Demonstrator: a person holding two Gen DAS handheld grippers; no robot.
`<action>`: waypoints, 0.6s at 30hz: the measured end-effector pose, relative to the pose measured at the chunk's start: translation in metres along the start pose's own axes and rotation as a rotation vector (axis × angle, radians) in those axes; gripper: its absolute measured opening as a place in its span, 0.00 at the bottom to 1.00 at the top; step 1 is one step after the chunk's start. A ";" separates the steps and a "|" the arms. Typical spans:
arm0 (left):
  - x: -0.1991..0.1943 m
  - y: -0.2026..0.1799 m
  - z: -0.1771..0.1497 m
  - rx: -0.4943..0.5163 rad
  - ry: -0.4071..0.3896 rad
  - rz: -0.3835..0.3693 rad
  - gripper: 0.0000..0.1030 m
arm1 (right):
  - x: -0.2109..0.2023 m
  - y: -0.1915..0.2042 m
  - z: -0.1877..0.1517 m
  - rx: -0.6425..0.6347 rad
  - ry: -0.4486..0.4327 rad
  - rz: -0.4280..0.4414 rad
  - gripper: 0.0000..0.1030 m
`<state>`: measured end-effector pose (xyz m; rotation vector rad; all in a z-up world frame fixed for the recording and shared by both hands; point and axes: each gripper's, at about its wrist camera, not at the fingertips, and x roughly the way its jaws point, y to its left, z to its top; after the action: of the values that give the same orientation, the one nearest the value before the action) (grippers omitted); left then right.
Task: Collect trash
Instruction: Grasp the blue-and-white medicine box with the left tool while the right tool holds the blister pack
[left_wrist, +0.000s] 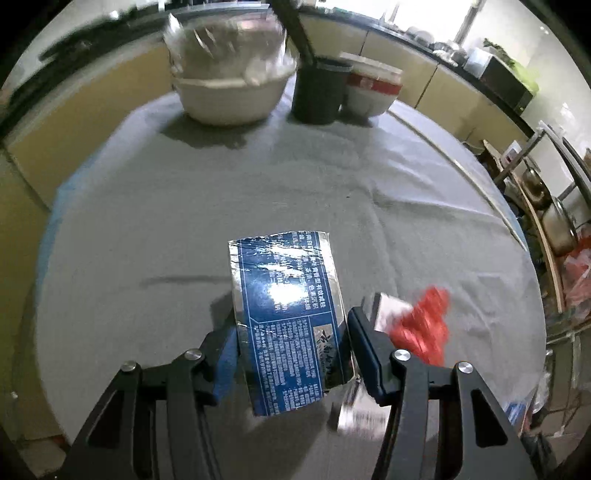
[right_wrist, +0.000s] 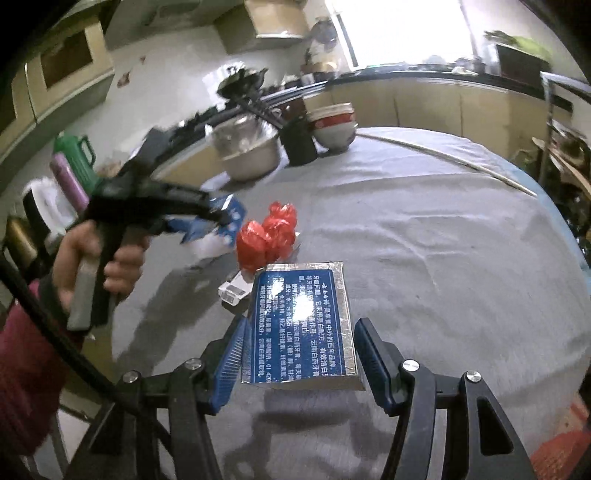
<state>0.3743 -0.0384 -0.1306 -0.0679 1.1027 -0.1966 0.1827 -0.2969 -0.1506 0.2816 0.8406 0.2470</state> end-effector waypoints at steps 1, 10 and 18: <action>-0.012 -0.002 -0.008 0.013 -0.023 0.007 0.56 | -0.004 -0.001 -0.002 0.013 -0.007 0.005 0.61; -0.091 -0.044 -0.086 0.156 -0.170 0.071 0.56 | -0.050 -0.002 -0.021 0.095 -0.078 0.019 0.61; -0.120 -0.083 -0.141 0.262 -0.220 0.033 0.56 | -0.098 -0.009 -0.043 0.147 -0.147 0.013 0.61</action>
<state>0.1862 -0.0911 -0.0758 0.1592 0.8508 -0.2957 0.0878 -0.3306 -0.1132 0.4380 0.7125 0.1742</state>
